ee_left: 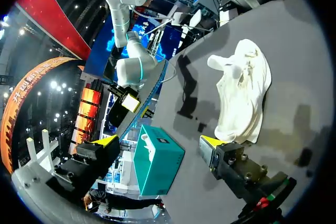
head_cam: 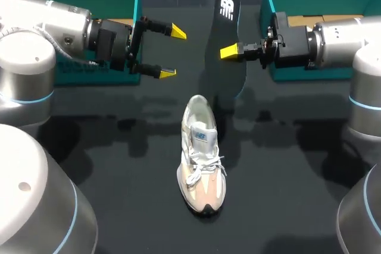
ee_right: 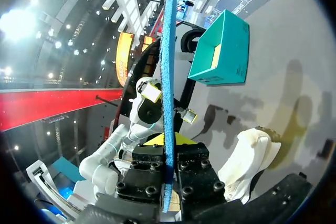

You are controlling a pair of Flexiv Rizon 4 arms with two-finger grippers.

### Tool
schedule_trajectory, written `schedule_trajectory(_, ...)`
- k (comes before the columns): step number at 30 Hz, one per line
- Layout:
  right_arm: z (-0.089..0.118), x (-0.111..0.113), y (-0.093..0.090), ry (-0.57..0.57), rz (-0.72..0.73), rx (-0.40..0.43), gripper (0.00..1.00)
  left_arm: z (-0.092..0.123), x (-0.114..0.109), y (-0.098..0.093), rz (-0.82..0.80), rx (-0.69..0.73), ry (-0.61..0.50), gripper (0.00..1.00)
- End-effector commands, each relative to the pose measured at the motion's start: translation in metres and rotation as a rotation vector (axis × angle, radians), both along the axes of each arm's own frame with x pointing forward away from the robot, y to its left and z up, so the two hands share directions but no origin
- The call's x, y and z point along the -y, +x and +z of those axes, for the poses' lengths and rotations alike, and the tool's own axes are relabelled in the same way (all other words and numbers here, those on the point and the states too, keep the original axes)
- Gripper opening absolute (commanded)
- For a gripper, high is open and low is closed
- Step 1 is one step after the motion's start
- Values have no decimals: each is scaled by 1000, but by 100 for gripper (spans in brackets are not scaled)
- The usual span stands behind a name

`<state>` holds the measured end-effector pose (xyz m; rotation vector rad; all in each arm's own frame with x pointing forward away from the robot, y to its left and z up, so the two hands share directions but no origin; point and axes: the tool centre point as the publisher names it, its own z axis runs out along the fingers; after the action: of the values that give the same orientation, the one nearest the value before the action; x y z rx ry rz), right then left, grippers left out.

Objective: Take the shoe out of the shoebox, open the shoe tongue, remove and reinsert the insole, then place the shoe into the shoebox

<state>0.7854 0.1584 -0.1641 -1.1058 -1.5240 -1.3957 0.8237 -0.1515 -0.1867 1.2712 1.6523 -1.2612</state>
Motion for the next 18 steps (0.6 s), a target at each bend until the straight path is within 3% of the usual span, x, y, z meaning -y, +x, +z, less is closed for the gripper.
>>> schedule_trajectory(1,-1,-1,0,-1,0,0,0,1,1,0,-2,0,9,100)
schedule_trajectory(7,-1,-1,0,-1,0,0,0,1,1,0,-2,0,9,100)
schedule_trajectory(14,1,3,9,-87,-10,90,0,4,-10,1,270,-270,201,100)
schedule_trajectory(18,2,8,10,-121,-13,142,0,1,-21,-7,331,-404,309,100)
